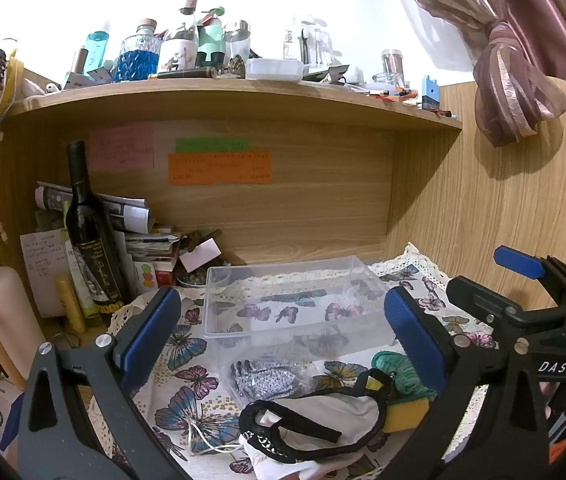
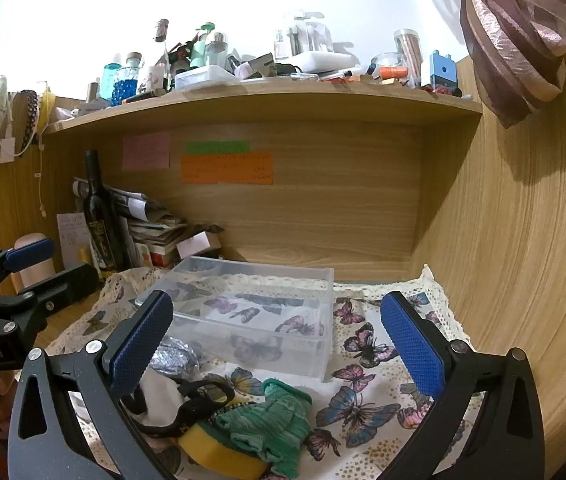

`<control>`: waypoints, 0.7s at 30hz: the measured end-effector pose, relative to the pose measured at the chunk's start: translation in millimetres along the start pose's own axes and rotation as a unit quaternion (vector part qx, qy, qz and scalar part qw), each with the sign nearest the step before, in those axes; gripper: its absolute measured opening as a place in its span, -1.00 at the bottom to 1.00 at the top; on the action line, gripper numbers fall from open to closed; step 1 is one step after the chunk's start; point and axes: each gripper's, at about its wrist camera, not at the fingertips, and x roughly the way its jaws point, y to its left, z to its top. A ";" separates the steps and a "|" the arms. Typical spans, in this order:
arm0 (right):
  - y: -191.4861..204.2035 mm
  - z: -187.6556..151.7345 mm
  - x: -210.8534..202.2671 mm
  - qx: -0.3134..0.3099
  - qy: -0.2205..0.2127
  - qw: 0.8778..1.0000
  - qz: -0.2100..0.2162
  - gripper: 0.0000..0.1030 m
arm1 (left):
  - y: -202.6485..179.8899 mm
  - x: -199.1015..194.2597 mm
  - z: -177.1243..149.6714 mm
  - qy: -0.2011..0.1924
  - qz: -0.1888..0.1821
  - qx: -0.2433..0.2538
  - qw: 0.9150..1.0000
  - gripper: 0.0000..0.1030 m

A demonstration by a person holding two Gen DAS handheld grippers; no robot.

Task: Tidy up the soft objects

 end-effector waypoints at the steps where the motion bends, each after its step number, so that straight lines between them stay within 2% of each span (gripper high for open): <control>1: 0.0 0.5 -0.4 0.000 0.000 1.000 0.000 1.00 | -0.1 0.1 0.1 0.000 0.000 0.000 1.000 1.00; 21: 0.7 0.3 0.5 0.003 0.000 1.000 0.004 1.00 | 1.5 -2.0 2.0 -0.004 -0.002 -0.003 1.000 1.00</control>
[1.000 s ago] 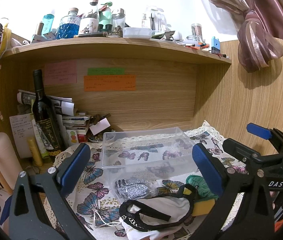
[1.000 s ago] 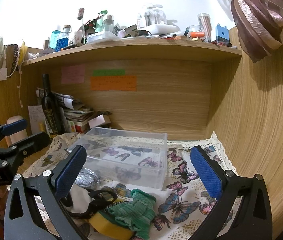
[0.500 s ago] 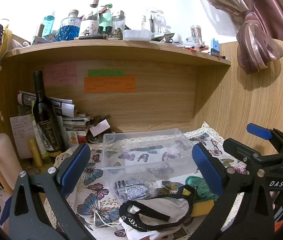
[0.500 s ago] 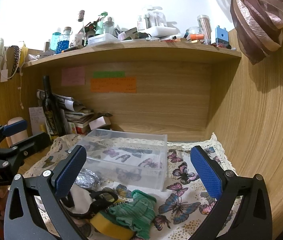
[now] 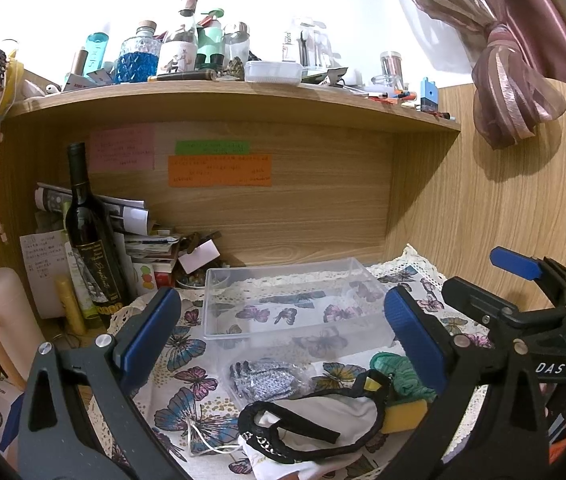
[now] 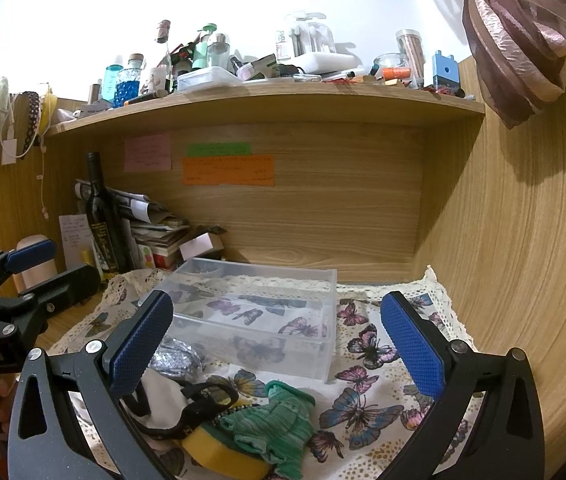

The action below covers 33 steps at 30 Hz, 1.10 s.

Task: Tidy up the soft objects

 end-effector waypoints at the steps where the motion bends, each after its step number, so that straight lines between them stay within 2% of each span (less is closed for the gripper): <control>1: 0.0 -0.3 0.1 0.000 0.000 1.000 -0.001 1.00 | 0.2 0.2 0.7 0.000 -0.001 0.000 1.000 1.00; 8: -1.4 -4.3 9.8 0.002 0.008 1.000 0.004 1.00 | 1.9 1.9 0.7 0.004 -0.001 0.000 1.000 1.00; 14: -6.7 -10.6 23.2 0.001 0.027 1.000 0.004 1.00 | 6.6 17.7 -1.4 0.029 -0.016 -0.009 0.999 1.00; 18: -15.0 -16.6 34.5 -0.001 0.054 0.999 0.007 1.00 | 15.6 35.3 -4.1 0.062 -0.031 -0.025 0.997 0.94; 20: -19.0 -19.6 37.6 -0.006 0.060 0.998 -0.002 1.00 | 21.3 45.4 -5.6 0.082 -0.037 -0.032 0.995 0.59; 22: -23.6 -22.7 41.6 -0.010 0.070 0.997 -0.009 1.00 | 25.8 56.3 -7.7 0.106 -0.031 -0.030 0.993 0.51; 23: -25.7 -24.0 43.3 -0.011 0.076 0.997 -0.008 1.00 | 27.0 62.4 -9.5 0.120 -0.030 -0.026 0.992 0.51; 29: -38.6 -38.2 61.0 -0.006 0.134 0.991 0.018 0.64 | 39.1 87.8 -22.3 0.175 -0.032 -0.023 0.984 0.48; 33: -41.4 -52.6 69.5 0.010 0.169 0.985 0.034 0.63 | 47.9 105.5 -32.7 0.217 -0.035 -0.029 0.975 0.47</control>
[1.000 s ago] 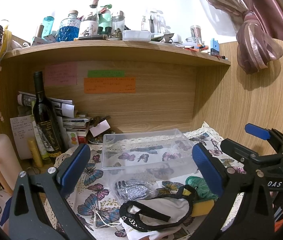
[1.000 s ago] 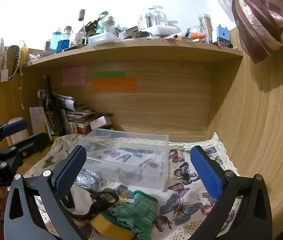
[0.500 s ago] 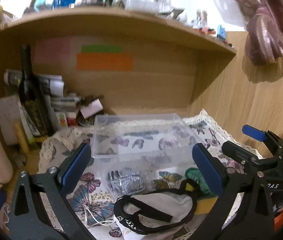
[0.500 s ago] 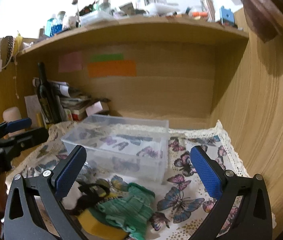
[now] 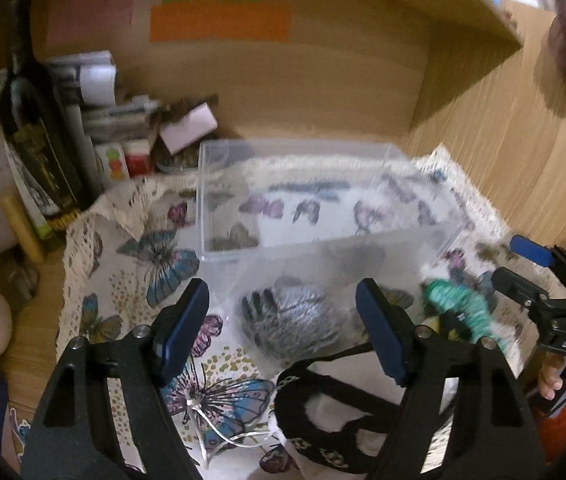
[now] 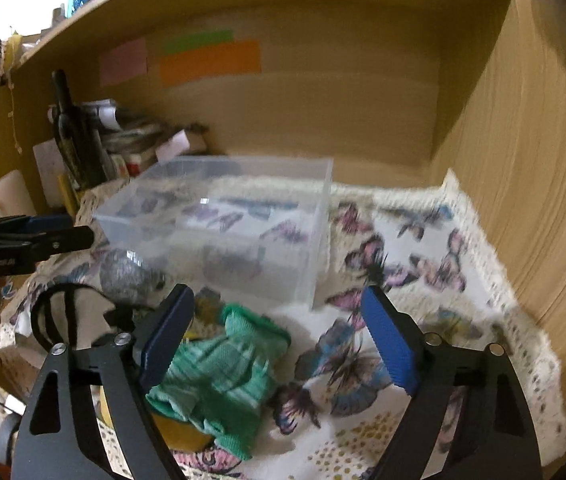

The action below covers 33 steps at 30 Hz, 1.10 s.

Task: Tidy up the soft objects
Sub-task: 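Grasp the green knit cloth with the right tool while the left tool grasps the bagged black glove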

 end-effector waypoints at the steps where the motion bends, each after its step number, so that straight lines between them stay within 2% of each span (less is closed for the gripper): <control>1: 1.6 -3.2 3.3 -0.001 0.009 1.000 0.006 0.63 | 0.5 4.9 -0.8 0.011 0.002 0.001 1.000 0.47; 10: 4.3 -14.1 25.6 -0.003 0.060 0.998 0.027 0.62 | -1.9 49.0 -16.5 0.089 0.006 0.029 0.996 0.48; 16: -6.7 -20.1 35.8 0.035 0.095 0.992 0.078 0.22 | 4.6 70.4 -22.4 0.127 -0.009 0.014 0.992 0.47; 18: -10.5 -20.7 36.2 0.045 0.102 0.989 0.097 -0.09 | 6.2 71.7 -23.0 0.132 -0.016 0.008 0.991 0.47; 20: -10.8 -21.6 36.4 0.051 0.106 0.987 0.110 -0.27 | 6.8 73.4 -23.3 0.133 -0.022 0.008 0.991 0.16; 21: -10.9 -21.9 36.1 0.052 0.106 0.987 0.110 -0.40 | 7.2 74.4 -23.5 0.136 -0.027 0.007 0.990 0.10; 23: -9.0 -20.7 34.9 0.051 0.104 0.987 0.111 -0.58 | 6.5 74.9 -23.6 0.138 -0.040 0.008 0.990 -0.14; 24: -8.0 -20.1 33.3 0.049 0.101 0.988 0.109 -0.68 | 6.1 74.3 -23.2 0.136 -0.042 0.009 0.990 -0.19; 26: -5.4 -18.3 28.5 0.043 0.092 0.990 0.099 -0.77 | 4.0 71.9 -23.0 0.132 -0.039 0.010 0.990 -0.38; 33: -5.7 -6.9 10.8 0.020 0.048 0.997 0.051 -0.80 | 0.5 42.5 -18.1 0.085 -0.030 0.021 0.996 -0.47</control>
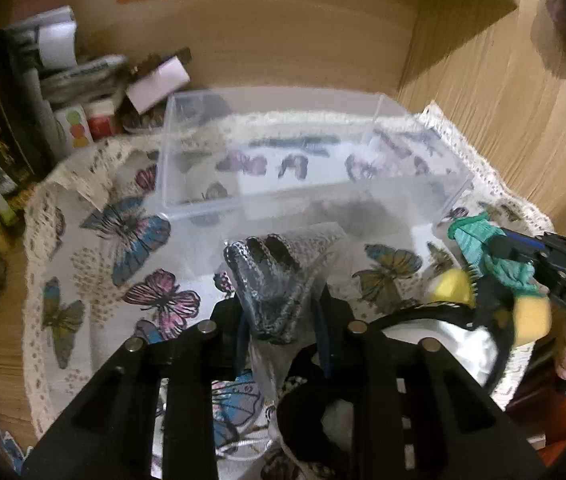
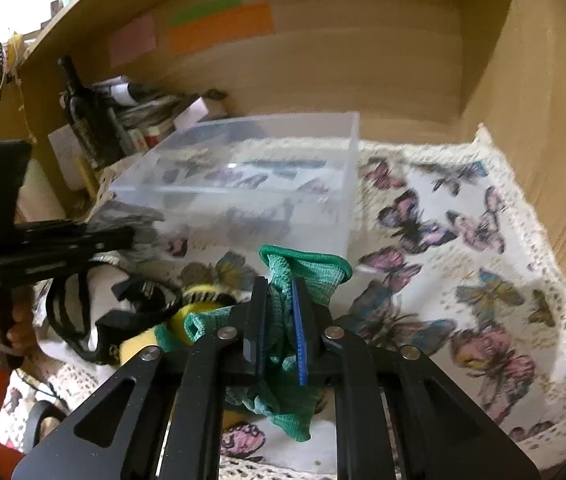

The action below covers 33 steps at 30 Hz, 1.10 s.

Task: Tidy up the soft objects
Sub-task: 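Grasp the green knit cloth with the right tool while the left tool grasps the bagged black glove, then carry both items into the clear box and open both tools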

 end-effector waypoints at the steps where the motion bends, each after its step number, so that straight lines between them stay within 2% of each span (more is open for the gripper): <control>1: -1.5 2.5 -2.8 0.001 -0.007 1.000 -0.004 -0.80 | -0.5 -4.3 0.5 -0.006 0.000 0.001 1.000 -0.47; 6: -5.1 17.7 -15.4 0.004 -0.039 0.999 -0.014 -0.80 | 0.7 -33.9 6.5 -0.049 0.008 -0.002 0.999 -0.47; 14: 9.7 57.3 -37.0 -0.038 -0.109 0.993 -0.034 -0.80 | 6.6 -62.9 24.6 -0.103 0.017 -0.013 0.994 -0.54; 23: 20.2 90.7 -24.9 -0.057 -0.130 0.990 -0.027 -0.80 | 4.6 -82.1 50.5 -0.157 0.041 -0.007 0.987 -0.54; 27: 20.9 106.6 -6.7 -0.057 -0.122 0.991 -0.023 -0.80 | 6.1 -73.6 66.2 -0.151 0.044 -0.006 0.988 -0.54; 33: 22.0 119.8 27.2 -0.065 -0.093 0.993 -0.029 -0.80 | 8.8 -47.9 88.1 -0.122 0.038 -0.008 0.992 -0.54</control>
